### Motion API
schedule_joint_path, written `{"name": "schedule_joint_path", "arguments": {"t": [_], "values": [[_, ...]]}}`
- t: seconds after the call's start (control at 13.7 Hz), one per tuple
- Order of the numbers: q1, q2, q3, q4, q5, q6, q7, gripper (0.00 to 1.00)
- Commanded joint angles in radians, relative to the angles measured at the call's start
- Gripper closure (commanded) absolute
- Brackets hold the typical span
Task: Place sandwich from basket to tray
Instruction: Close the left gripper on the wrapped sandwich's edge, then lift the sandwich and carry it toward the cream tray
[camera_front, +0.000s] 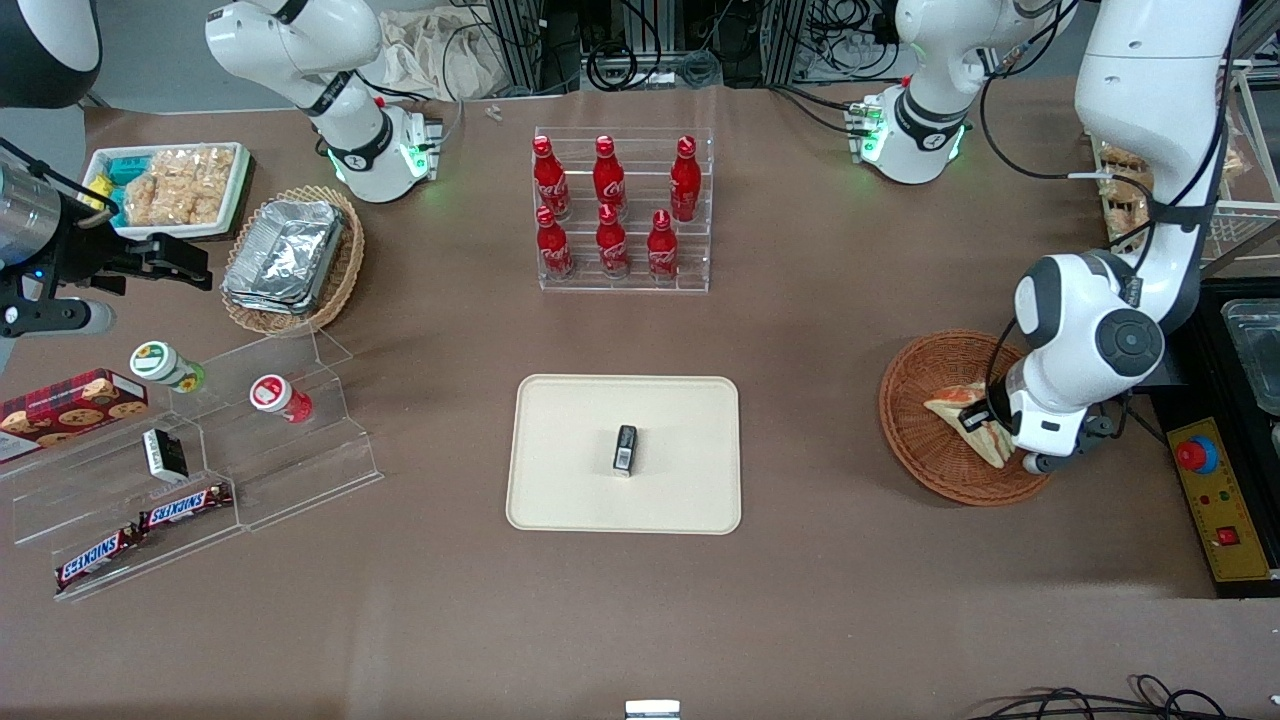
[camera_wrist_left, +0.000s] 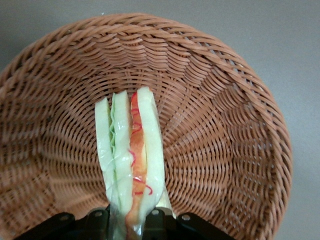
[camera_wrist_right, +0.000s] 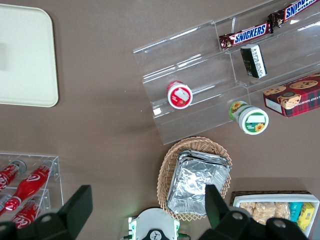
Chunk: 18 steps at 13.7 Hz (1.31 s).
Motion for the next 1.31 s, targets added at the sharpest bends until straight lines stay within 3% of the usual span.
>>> {"name": "schedule_joint_path", "arguments": {"t": [0.0, 0.22, 0.51, 0.73, 0.95, 1.09, 1.24], "values": [[-0.006, -0.04, -0.014, 0.145, 0.009, -0.241, 0.044, 1.0], [-0.006, -0.031, -0.065, 0.36, 0.009, -0.488, 0.081, 1.0], [-0.05, -0.028, -0.203, 0.5, 0.01, -0.604, 0.069, 1.0], [-0.206, 0.053, -0.234, 0.588, 0.007, -0.6, 0.059, 1.0], [-0.348, 0.262, -0.229, 0.724, 0.02, -0.539, -0.031, 1.0], [-0.388, 0.346, -0.229, 0.755, 0.085, -0.476, -0.072, 1.0], [-0.389, 0.398, -0.229, 0.747, 0.096, -0.402, -0.076, 1.0]]}}
